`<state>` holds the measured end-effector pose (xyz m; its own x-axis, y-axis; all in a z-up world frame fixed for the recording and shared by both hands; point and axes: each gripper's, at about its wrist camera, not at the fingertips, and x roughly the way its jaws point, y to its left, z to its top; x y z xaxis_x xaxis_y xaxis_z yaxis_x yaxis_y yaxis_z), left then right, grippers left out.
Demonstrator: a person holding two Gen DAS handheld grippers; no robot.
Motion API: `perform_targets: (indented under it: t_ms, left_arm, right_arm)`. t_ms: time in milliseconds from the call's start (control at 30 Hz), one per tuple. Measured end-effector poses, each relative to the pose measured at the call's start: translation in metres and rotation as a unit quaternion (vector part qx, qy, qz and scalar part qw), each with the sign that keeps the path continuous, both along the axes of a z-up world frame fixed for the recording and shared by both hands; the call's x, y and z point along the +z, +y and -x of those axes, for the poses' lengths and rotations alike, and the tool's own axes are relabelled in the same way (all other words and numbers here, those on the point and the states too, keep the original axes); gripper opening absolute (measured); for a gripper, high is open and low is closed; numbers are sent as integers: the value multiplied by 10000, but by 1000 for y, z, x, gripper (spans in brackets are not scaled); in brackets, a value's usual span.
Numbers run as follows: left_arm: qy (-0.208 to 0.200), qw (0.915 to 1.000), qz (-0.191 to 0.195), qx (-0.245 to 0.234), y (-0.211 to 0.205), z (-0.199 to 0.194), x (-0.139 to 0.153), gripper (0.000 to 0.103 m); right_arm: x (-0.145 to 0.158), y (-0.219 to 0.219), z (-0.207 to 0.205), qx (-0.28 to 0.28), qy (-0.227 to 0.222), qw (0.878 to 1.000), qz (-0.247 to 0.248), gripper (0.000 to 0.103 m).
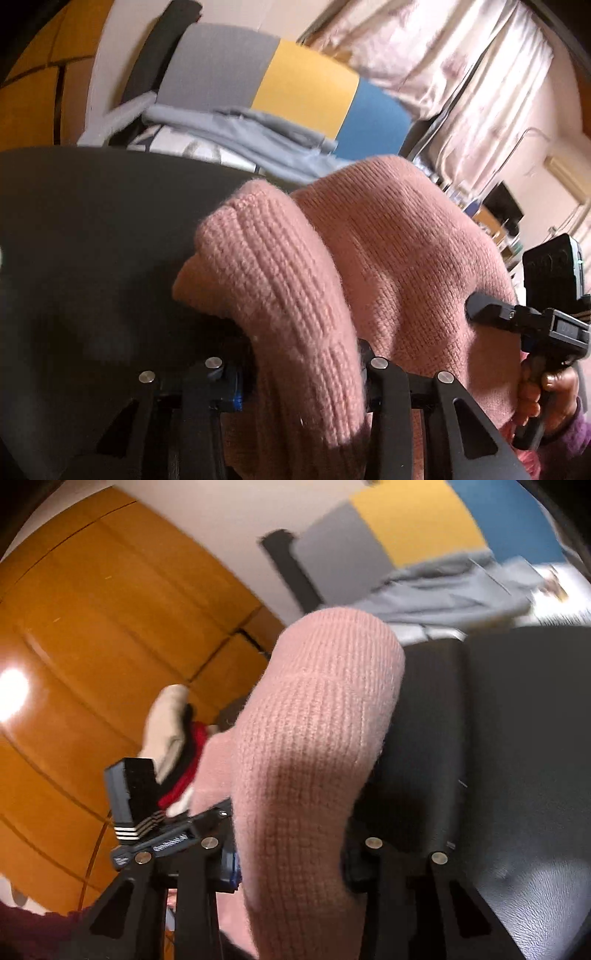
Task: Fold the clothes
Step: 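Lift the folded pink sweater with both grippers and carry it to the stack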
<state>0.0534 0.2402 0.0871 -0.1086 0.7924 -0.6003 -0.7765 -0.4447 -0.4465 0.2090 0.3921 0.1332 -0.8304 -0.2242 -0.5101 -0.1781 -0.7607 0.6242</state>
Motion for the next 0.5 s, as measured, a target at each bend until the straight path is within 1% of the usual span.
perform_targets:
  t_ms: [133, 200, 267, 367, 433, 500]
  left_arm:
    - [75, 9980, -482, 412, -49, 16, 45, 39]
    - [127, 9950, -696, 703, -78, 29, 72, 39]
    - [239, 9907, -837, 1044, -112, 46, 101, 39]
    - [508, 9821, -954, 1542, -163, 74, 146, 39]
    - [798, 9722, -924, 1999, -200, 99, 181, 39]
    - [930, 9633, -890, 2356, -230, 126, 208, 40]
  right_arm:
    - [57, -33, 38, 622, 394, 9971, -189, 37]
    - [85, -50, 59, 942, 589, 9934, -275, 37]
    - [111, -69, 91, 1314, 777, 9878, -319, 37]
    - [148, -103, 154, 1880, 1060, 9760, -300, 37]
    - [170, -125, 199, 2227, 1241, 9668, -190, 37]
    - [186, -142, 251, 2517, 1377, 9579, 75, 37]
